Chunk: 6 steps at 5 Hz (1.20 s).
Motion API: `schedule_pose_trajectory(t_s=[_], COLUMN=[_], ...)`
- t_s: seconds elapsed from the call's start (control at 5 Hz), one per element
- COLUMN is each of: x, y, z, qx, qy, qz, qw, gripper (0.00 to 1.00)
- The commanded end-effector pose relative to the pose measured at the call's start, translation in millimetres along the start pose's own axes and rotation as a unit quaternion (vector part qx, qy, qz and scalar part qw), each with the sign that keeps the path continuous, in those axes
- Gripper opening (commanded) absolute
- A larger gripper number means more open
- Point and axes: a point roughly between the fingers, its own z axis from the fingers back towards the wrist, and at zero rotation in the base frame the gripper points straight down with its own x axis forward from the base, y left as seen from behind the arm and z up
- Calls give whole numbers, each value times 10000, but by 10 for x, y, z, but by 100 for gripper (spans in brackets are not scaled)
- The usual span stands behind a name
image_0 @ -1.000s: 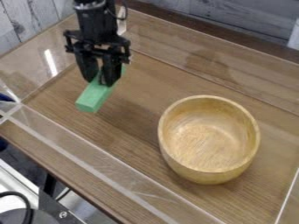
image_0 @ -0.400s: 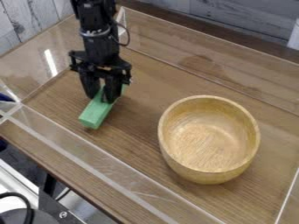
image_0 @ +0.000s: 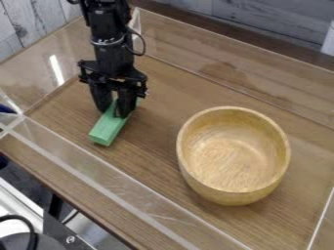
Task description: Remove the green block from inside the brown bowl and put it on the table
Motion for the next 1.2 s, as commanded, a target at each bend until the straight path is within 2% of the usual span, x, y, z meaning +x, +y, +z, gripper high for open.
schedule_pose_trajectory(t_s=[0.0,0.6,0.8,1.0], x=[53,58,61,75], y=[17,4,-18,-52], z=[68,72,139,259], qx=[61,35,-2,-53], qy=[-126,-97,-103,-162], qz=[-15,6,14,6], qw=[9999,9999,9999,9999], gripper=[0,0,100,100])
